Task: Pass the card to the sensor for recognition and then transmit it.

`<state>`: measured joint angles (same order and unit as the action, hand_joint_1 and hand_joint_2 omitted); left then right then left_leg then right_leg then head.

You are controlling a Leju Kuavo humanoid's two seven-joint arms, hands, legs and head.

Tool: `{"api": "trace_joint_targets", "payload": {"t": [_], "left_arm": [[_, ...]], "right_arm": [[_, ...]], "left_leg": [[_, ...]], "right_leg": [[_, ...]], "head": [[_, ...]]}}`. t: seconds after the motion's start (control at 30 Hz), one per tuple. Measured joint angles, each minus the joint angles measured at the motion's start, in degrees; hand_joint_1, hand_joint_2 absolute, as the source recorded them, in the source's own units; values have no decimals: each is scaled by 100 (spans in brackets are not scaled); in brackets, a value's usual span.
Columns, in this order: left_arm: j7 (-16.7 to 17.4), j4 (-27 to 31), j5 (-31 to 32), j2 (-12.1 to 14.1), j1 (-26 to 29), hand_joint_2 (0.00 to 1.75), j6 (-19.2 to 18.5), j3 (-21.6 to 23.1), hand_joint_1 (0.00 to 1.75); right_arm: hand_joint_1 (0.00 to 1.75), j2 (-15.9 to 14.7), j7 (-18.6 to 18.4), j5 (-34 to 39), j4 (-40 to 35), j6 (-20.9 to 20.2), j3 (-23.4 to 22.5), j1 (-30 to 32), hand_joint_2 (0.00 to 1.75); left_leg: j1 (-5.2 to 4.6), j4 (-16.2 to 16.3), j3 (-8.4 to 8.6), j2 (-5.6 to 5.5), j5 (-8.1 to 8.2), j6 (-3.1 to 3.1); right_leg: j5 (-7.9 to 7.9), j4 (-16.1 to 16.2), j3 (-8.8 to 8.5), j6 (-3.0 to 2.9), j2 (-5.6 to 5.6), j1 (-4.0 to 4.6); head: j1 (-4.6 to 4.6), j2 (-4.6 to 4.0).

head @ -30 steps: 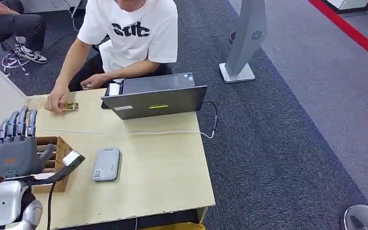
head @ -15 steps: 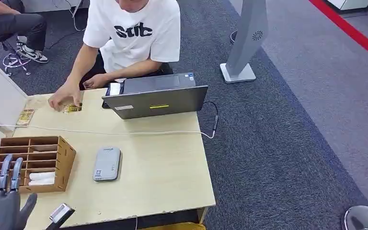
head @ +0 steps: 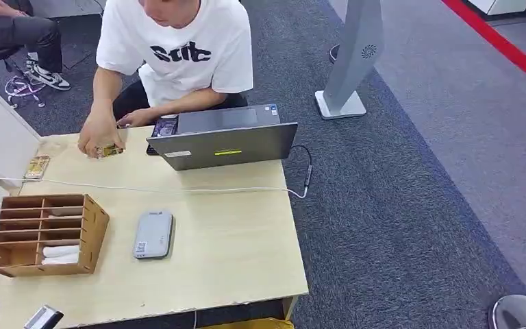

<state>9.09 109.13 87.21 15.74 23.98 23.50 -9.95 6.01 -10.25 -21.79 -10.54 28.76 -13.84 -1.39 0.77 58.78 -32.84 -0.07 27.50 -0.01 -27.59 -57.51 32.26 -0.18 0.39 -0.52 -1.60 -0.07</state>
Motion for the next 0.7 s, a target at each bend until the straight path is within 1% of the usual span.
{"api": "trace_joint_targets", "payload": {"t": [0.17,0.3,0.37,0.47,0.5,0.57,0.7], "left_arm": [[-22,-11,0,-42,7,175,-42,-359,0],[-350,-175,0,-112,-90,175,-214,-864,0],[-505,-370,0,-168,-224,175,-315,-1244,0],[-779,-633,0,-395,-259,175,-188,-1926,0],[-839,-736,0,-437,-279,175,-127,-2077,0],[-793,-1004,0,-470,-324,175,-20,-2333,0],[-725,-1585,0,-431,-536,175,155,-2583,0]], "right_arm": [[0,9,-55,-42,0,9,-9,3,175],[0,22,-103,-103,0,15,-15,3,175],[0,53,-17,-312,0,-37,-7,4,175],[0,273,-133,-596,-2,133,65,-7,175],[0,347,-170,-638,0,146,81,-13,175],[0,446,-195,-704,-2,146,120,-16,175],[0,520,-155,-763,-2,125,186,-36,175]], "left_leg": [[0,0,-1,1,0,0],[0,0,-1,1,-2,-2],[2,-2,-6,0,-2,-2],[8,-2,3,14,-1,-4],[8,-2,5,11,-2,-5],[10,-2,2,0,-3,-7],[12,-4,0,-3,-5,-10]], "right_leg": [[0,0,0,0,-1,0],[0,0,0,0,-2,0],[0,-1,-4,0,-1,2],[1,-1,-1,-2,19,9],[0,-1,1,-2,16,9],[-3,-1,2,-5,4,11],[-4,-1,-3,-7,-3,13]], "head": [[-2,0],[-2,0],[-2,0],[0,0],[0,0],[0,0],[0,0]]}}
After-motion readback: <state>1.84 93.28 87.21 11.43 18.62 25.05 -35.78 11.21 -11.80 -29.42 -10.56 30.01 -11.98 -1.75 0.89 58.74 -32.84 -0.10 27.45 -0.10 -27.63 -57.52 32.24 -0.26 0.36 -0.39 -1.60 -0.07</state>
